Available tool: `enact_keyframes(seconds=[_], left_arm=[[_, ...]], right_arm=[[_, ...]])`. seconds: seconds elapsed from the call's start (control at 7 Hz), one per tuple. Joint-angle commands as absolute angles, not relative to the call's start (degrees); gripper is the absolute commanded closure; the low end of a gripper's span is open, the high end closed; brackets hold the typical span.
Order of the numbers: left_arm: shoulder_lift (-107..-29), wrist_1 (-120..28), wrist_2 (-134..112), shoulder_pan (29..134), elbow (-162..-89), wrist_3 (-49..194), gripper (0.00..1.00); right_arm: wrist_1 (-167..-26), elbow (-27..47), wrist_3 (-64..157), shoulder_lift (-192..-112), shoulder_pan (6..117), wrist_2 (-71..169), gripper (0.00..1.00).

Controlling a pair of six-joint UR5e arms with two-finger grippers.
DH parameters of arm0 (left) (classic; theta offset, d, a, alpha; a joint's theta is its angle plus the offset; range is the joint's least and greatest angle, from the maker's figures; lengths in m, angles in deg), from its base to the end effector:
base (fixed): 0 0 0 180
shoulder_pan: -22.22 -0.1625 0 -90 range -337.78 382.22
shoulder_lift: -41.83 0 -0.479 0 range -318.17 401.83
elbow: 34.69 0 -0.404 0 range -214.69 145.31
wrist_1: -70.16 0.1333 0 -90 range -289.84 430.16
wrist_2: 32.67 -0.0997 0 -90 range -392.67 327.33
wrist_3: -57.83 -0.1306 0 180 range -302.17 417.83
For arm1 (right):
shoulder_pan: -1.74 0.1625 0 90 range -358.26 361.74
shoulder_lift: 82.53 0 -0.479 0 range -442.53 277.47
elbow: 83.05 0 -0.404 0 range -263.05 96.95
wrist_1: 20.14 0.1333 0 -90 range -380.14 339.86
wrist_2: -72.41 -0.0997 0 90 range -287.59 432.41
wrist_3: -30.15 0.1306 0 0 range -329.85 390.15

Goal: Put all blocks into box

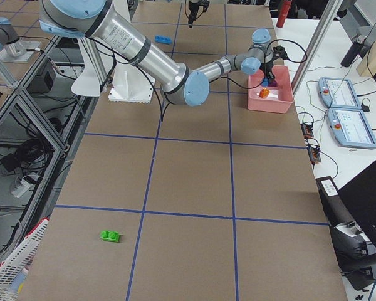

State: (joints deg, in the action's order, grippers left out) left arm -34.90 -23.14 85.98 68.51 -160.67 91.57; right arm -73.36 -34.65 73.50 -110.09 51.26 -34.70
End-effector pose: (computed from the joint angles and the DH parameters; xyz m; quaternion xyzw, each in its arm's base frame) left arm 0.2271 -0.3399 0.5320 0.0193 0.3245 0.1375 0.9356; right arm -0.5517 -0.7926 0.2230 0.2675 -0.4153 -0.0500 0.8680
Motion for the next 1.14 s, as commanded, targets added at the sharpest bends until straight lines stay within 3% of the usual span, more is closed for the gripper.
enact_keyframes(seconds=[0.0, 0.14, 0.57, 1.0], left_arm=[[-22.3, -34.28, 86.42, 66.0, -161.69, 89.29, 0.0], [-20.85, -36.52, 87.3, 64.25, -161.69, 89.9, 0.0], [-20.92, -45.03, 86.88, 48.56, -160.38, 109.0, 0.0], [-21.1, -51.96, 80.46, 38.94, -154.6, 116.69, 0.0]], right_arm=[[-69.89, -37.52, 74.97, -109.51, 49.47, -31.92, 0.15], [-69.8, -37.34, 75.76, -109.34, 49.55, -31.92, 0.01], [-71.11, -32.97, 76.64, -109.51, 50.6, -32.97, 0.01], [-86.9, -14.02, 76.38, -115.47, 51.48, -36.29, 0.01]])
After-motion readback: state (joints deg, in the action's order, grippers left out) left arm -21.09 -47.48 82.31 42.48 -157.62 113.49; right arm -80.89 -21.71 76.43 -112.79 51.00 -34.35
